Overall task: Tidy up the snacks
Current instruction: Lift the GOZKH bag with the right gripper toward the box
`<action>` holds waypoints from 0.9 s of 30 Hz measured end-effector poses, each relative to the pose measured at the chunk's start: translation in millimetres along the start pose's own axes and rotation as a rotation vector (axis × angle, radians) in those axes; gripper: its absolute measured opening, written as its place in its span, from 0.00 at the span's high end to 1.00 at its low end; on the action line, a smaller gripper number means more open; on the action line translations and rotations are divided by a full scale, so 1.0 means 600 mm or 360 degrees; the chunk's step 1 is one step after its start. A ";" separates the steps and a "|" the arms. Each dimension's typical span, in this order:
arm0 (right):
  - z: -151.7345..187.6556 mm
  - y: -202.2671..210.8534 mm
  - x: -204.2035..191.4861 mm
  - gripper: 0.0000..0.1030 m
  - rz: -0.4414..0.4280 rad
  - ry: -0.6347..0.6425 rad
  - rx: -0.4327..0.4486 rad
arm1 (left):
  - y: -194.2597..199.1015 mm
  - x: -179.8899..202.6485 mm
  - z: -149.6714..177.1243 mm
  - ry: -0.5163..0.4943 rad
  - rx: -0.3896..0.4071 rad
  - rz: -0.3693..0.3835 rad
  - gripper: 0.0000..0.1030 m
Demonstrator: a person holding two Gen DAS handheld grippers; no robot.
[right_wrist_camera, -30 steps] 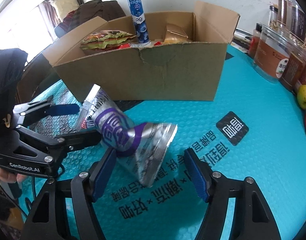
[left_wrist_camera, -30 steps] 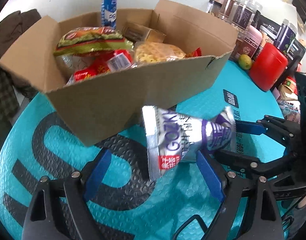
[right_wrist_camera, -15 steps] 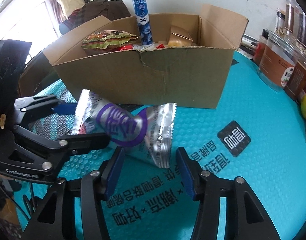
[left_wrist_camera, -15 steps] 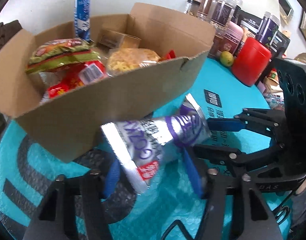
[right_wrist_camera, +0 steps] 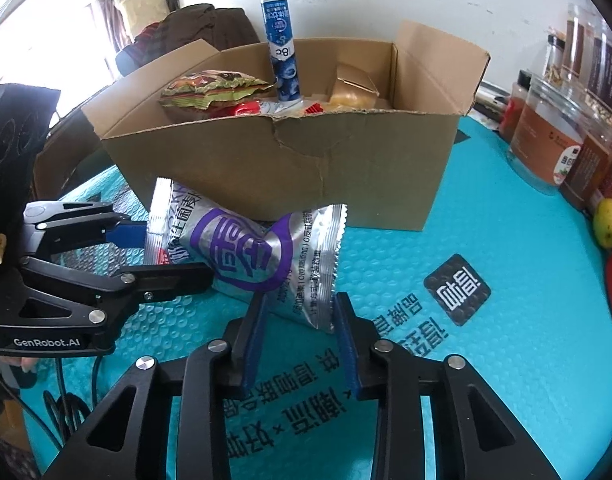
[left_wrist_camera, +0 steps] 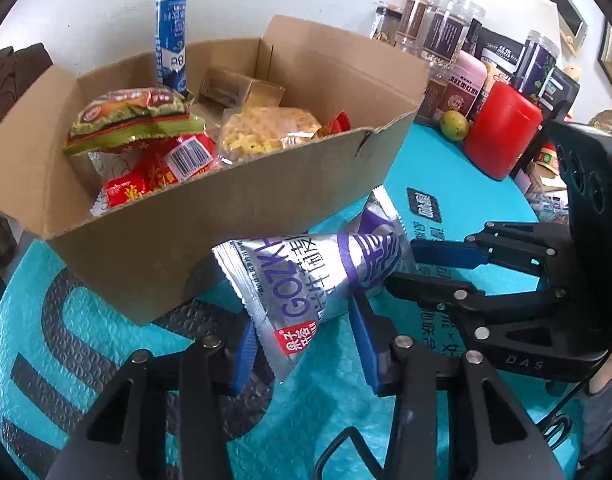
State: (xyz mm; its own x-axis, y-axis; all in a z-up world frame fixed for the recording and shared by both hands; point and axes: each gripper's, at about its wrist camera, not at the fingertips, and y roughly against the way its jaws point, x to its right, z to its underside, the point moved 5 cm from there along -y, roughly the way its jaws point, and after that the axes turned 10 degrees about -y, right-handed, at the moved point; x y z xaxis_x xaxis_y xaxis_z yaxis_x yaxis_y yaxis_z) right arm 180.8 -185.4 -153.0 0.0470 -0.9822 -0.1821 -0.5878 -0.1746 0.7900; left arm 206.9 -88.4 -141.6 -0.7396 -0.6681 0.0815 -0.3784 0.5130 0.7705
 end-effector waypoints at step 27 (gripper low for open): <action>0.017 -0.007 -0.027 0.35 -0.0158 -0.0012 -0.0125 | 0.014 -0.007 0.044 0.0046 -0.0067 0.0023 0.59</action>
State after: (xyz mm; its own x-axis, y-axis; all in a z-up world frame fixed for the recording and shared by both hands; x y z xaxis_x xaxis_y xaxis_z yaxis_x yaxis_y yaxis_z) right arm 174.4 -168.2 -159.0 0.0956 -0.9593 -0.2658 -0.5153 -0.2762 0.8113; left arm 192.3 -67.1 -151.8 -0.7283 -0.6763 0.1106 -0.3435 0.4998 0.7951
